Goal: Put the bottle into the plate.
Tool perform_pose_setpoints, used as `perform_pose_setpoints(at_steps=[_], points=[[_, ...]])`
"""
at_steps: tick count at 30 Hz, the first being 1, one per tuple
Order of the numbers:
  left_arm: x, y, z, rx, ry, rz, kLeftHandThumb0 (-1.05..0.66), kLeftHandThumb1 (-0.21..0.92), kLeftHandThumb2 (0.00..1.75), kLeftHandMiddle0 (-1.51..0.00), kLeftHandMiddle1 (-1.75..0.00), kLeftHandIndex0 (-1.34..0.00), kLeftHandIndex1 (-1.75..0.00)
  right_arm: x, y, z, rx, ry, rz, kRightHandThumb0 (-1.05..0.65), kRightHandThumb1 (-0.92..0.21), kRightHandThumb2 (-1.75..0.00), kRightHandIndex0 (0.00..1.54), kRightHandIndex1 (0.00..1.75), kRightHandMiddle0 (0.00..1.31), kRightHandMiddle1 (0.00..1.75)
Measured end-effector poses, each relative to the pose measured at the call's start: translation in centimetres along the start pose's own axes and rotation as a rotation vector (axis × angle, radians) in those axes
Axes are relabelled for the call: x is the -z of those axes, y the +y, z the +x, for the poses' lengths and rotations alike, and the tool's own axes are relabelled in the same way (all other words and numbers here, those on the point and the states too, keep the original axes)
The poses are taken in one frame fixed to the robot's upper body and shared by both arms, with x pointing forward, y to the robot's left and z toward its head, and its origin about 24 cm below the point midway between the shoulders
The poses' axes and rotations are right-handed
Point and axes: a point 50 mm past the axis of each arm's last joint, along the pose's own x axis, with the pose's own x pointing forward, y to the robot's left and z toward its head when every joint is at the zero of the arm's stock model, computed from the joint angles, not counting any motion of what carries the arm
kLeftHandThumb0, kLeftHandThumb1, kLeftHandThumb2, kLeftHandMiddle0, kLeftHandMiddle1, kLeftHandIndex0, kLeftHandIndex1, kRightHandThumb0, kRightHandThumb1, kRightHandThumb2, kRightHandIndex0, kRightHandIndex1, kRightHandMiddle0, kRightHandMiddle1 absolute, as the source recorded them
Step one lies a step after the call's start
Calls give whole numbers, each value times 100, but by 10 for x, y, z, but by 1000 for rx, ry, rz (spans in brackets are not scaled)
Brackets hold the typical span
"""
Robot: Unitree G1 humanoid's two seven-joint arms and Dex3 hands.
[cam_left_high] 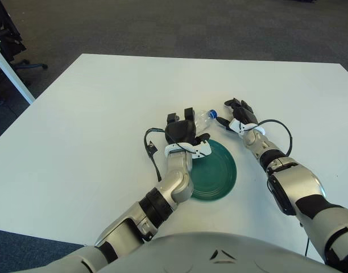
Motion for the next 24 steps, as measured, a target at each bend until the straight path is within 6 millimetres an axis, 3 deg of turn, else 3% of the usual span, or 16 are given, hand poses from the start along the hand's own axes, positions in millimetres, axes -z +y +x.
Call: perform_pose_setpoints(at_steps=[9, 24], points=[[3, -5, -2, 18, 9, 12, -105, 92, 71, 0, -122, 0, -112, -1, 1, -1, 6, -8, 0, -80, -92, -52, 58, 11, 0, 88], [4, -6, 2, 25, 14, 51, -104, 92, 70, -7, -121, 0, -120, -4, 4, -3, 24, -40, 63, -81, -92, -53, 56, 9, 0, 86]])
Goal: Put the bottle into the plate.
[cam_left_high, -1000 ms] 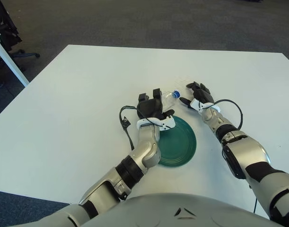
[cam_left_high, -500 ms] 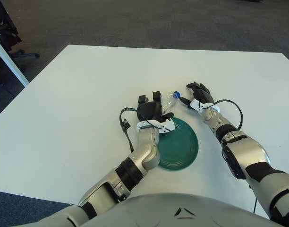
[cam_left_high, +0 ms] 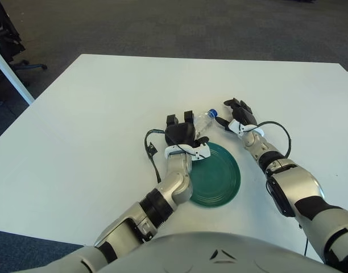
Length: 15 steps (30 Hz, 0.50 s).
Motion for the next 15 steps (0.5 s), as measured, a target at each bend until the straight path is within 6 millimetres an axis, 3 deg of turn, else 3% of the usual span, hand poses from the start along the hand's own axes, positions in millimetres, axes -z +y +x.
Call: perform_pose_setpoints(at_steps=[13, 15], points=[[1, -1, 2, -4, 3, 19, -102, 92, 72, -7, -138, 0, -129, -5, 6, -3, 1, -42, 27, -81, -92, -55, 58, 9, 1, 88], [2, -1, 2, -9, 3, 24, -98, 92, 72, -7, -152, -1, -136, -5, 6, -3, 2, -48, 34, -81, -92, -54, 59, 10, 1, 88]])
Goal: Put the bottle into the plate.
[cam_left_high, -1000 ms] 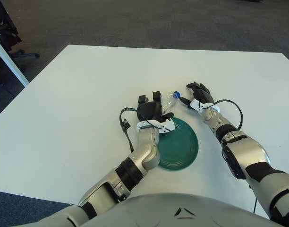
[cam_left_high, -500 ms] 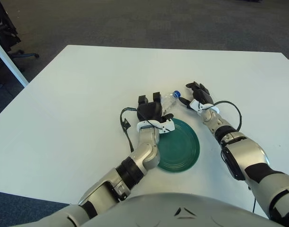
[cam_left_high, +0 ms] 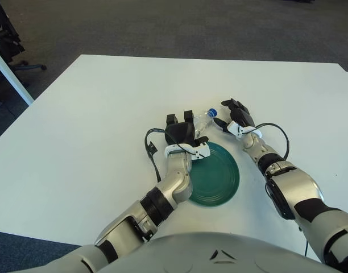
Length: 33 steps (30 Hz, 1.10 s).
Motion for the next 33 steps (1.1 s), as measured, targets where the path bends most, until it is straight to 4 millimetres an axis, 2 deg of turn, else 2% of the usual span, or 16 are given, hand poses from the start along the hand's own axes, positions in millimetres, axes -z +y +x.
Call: perform_pose_setpoints(at_steps=[3, 4, 5, 6, 7, 9, 11, 14, 20, 33], points=[[2, -1, 2, -26, -5, 8, -93, 92, 70, -21, -167, -4, -143, 0, 1, -1, 1, -7, 12, -79, -92, -51, 61, 11, 1, 89], [3, -1, 3, -36, -8, 10, -89, 92, 68, -30, -170, -7, -151, -1, 2, -1, 0, -9, 15, -79, -92, -51, 61, 11, 1, 89], [5, -1, 4, -47, -9, 14, -82, 92, 66, -39, -172, -17, -160, -1, 2, -1, 0, -10, 18, -78, -92, -50, 61, 11, 0, 89], [6, -1, 4, -59, -13, 18, -79, 92, 65, -43, -172, -20, -163, -1, 3, -2, -1, -12, 22, -78, -92, -50, 61, 11, 0, 89], [7, -1, 5, -70, -16, 21, -65, 84, 72, -51, -173, -26, -167, -2, 3, -2, -1, -14, 25, -78, -92, -50, 61, 11, 0, 89], [9, -2, 6, -95, -25, 29, -53, 75, 80, -61, -174, -31, -171, -3, 4, -2, -1, -17, 37, -78, -92, -50, 61, 11, 0, 89], [10, -2, 7, -122, -39, 36, -45, 68, 86, -70, -174, -35, -173, -5, 6, -2, 1, -19, 51, -78, -92, -51, 60, 10, 0, 90], [13, -3, 9, -165, -57, 50, -42, 65, 89, -78, -175, -37, -174, -7, 8, -2, -2, -26, 69, -78, -92, -52, 60, 10, 0, 90], [17, -3, 10, -220, -93, 61, -39, 67, 86, -87, -175, -35, -175, -8, 10, -2, -13, -24, 93, -78, -92, -57, 60, 10, 0, 89], [18, -3, 11, -238, -142, 70, -38, 74, 77, -90, -175, -31, -175, -8, 10, -3, -4, -20, 144, -78, -92, -54, 60, 9, 1, 89]])
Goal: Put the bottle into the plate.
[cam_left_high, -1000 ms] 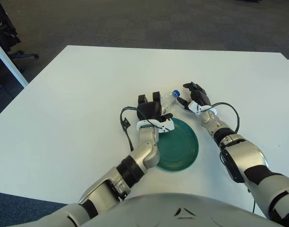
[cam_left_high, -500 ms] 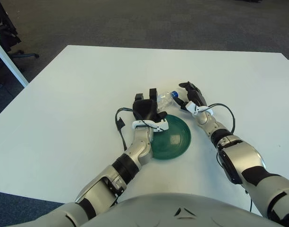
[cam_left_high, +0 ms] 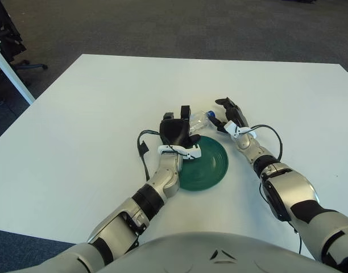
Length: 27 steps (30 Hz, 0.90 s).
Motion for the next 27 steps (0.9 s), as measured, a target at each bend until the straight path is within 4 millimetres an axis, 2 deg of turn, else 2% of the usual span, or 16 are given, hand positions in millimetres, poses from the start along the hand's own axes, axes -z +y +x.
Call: perform_pose_setpoints(at_steps=[10, 27], points=[[0, 1, 0, 7, -9, 1, -38, 76, 75, -86, -175, -30, -175, 0, 1, -1, 7, -8, 3, -76, -92, -46, 61, 9, 2, 91], [2, 1, 1, -1, -14, -3, -38, 76, 75, -89, -175, -30, -175, -1, 1, -1, 5, -7, 1, -79, -92, -48, 60, 7, 0, 90]])
